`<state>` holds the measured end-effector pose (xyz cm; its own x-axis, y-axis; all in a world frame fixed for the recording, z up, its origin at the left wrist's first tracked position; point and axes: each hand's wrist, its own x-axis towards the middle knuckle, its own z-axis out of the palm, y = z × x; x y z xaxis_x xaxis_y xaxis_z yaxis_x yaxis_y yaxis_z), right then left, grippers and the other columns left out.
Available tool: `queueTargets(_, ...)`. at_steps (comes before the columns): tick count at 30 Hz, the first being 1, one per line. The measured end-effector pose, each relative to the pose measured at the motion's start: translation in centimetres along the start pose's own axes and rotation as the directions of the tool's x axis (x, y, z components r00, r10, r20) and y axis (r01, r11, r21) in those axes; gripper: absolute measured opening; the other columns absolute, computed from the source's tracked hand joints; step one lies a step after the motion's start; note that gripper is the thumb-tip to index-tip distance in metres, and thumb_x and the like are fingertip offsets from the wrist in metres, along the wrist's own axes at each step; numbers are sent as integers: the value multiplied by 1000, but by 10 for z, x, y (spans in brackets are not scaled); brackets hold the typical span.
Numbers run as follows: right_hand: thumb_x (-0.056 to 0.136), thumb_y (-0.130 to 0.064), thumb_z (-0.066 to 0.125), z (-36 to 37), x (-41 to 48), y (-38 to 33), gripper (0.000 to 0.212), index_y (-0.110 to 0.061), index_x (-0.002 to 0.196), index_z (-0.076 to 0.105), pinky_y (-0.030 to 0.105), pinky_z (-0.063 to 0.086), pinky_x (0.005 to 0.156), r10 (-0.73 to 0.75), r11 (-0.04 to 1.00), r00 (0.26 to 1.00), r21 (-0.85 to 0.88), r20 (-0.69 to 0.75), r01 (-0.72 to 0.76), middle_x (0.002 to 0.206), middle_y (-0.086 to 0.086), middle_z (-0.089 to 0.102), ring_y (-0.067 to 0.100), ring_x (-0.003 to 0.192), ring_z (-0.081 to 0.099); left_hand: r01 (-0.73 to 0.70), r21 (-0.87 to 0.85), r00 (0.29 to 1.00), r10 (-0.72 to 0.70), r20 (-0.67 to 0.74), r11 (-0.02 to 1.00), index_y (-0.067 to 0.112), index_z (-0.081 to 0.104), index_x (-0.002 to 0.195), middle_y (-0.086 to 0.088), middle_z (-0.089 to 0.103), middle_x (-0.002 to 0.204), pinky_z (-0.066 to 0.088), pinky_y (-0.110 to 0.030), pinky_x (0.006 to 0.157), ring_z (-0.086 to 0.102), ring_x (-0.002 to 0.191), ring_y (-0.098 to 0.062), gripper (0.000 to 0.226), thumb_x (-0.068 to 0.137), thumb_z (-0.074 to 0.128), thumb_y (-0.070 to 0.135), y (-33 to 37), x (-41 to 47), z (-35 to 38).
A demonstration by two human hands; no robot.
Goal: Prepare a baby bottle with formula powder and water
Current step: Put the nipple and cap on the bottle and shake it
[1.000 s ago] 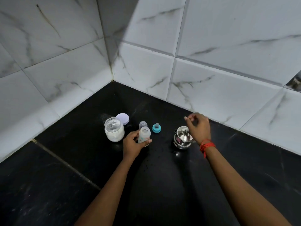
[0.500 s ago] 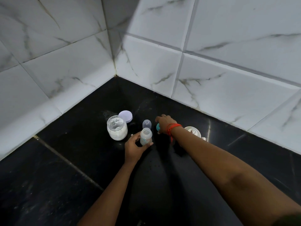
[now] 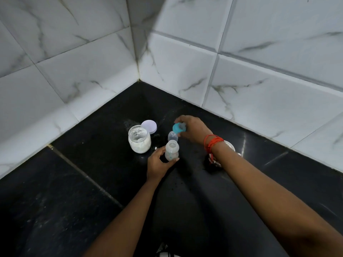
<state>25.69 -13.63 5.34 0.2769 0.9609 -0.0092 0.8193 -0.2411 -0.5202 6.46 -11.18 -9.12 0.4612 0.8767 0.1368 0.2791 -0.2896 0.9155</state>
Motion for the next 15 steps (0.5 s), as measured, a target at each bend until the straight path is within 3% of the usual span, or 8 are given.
queueTargets(4,78,-18,78,8,-7,-10,49,-27,124,65,36,50,99,-111,985,971,-109,210,136,124,-3,67,18,112,63,4,10,1000,-4,11,1000,20,73,125,16,71,110,46,-4,89,63,104,17,58,72,96,26,2,-1,-1)
queueTargets(9,85,-11,70,16,-12,-20,44,-19,128,65,34,45,103,-147,961,950,-188,274,203,130,2,65,21,119,59,19,-1,1000,-19,22,1000,24,74,122,21,72,106,48,-7,89,66,102,12,55,71,96,28,2,-1,0)
queueTargets(15,86,-13,69,21,-17,-34,46,-18,131,60,37,47,100,-114,931,933,-291,342,221,132,5,61,26,119,56,44,9,999,-44,8,999,21,76,118,8,76,109,51,-12,90,70,102,-1,54,70,97,31,-3,1,2)
